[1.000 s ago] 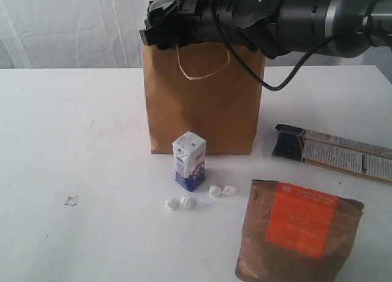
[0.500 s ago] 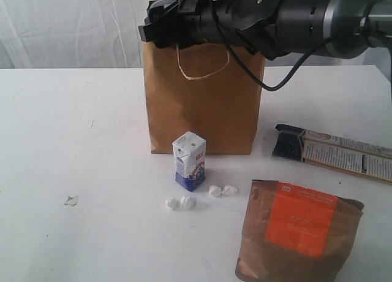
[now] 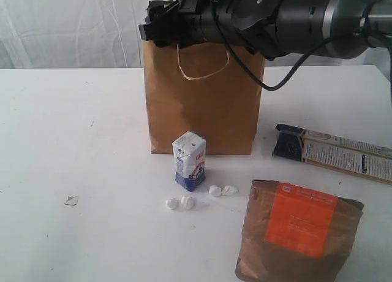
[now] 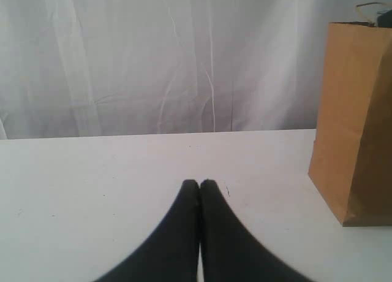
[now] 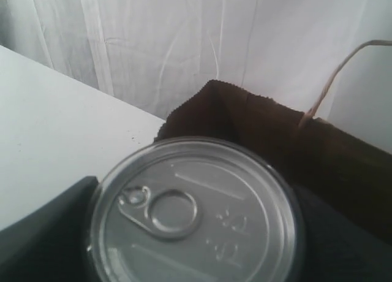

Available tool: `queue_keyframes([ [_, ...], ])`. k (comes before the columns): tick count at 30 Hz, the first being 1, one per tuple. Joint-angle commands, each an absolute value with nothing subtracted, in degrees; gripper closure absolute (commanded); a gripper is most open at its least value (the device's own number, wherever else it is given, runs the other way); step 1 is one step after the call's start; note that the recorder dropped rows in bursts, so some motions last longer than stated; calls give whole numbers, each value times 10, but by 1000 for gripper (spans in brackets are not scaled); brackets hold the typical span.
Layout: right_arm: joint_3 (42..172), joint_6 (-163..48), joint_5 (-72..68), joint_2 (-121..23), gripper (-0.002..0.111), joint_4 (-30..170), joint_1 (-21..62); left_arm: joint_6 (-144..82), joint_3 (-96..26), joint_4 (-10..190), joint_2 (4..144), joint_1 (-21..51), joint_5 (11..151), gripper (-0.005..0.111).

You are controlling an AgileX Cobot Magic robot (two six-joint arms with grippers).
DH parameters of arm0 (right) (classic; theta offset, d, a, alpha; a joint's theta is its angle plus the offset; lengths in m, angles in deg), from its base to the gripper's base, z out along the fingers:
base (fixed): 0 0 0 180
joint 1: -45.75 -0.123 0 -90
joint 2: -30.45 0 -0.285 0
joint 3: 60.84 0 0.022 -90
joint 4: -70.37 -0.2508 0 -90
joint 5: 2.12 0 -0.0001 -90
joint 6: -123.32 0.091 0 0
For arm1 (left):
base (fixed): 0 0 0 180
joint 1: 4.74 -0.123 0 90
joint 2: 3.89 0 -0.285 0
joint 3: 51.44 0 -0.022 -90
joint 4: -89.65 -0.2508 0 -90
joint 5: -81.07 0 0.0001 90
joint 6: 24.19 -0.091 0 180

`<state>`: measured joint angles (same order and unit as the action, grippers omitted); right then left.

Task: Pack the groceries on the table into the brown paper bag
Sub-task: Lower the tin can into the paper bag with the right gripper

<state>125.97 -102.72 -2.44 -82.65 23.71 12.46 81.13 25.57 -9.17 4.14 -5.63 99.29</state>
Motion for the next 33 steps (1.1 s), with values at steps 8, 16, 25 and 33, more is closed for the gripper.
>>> queue_keyframes([
  [8,1266,-1026,-50,-821,5,237,126,809,258,-103,39,-58,996,107],
  [16,1266,-1026,-50,-821,5,237,126,809,258,-103,39,-58,996,107],
  [25,1266,-1026,-50,-820,5,237,126,809,258,-103,39,-58,996,107],
  [33,1266,-1026,-50,-820,5,237,126,809,258,-103,39,-58,996,107],
])
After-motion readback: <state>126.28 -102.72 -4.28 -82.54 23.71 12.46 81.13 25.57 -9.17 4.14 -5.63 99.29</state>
